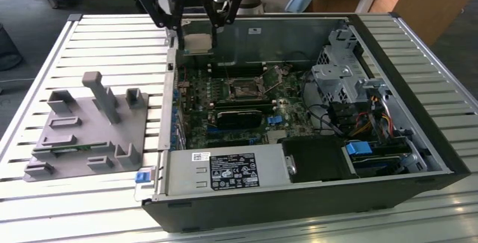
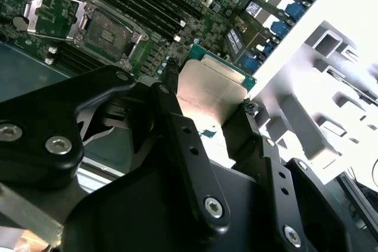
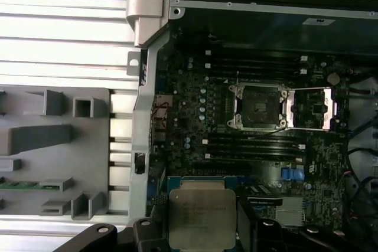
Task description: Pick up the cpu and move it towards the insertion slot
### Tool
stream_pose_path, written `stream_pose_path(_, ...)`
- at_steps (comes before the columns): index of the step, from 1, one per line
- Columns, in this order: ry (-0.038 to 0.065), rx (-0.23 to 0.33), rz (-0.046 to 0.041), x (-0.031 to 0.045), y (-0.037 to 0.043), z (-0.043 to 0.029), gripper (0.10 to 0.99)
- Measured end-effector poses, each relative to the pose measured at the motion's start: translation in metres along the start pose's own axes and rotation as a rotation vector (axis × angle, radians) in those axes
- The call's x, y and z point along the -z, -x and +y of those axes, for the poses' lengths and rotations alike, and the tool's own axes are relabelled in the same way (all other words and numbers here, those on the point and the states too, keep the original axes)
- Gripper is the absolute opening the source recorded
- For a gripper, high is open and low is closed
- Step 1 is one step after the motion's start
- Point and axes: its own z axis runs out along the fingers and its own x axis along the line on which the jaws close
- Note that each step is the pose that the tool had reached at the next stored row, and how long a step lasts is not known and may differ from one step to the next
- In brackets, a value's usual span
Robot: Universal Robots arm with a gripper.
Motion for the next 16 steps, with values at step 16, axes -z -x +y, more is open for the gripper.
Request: stream_pose_path(16,0.0,0.0,0.0,-0.0003,0.0242,-0.0006,0.545)
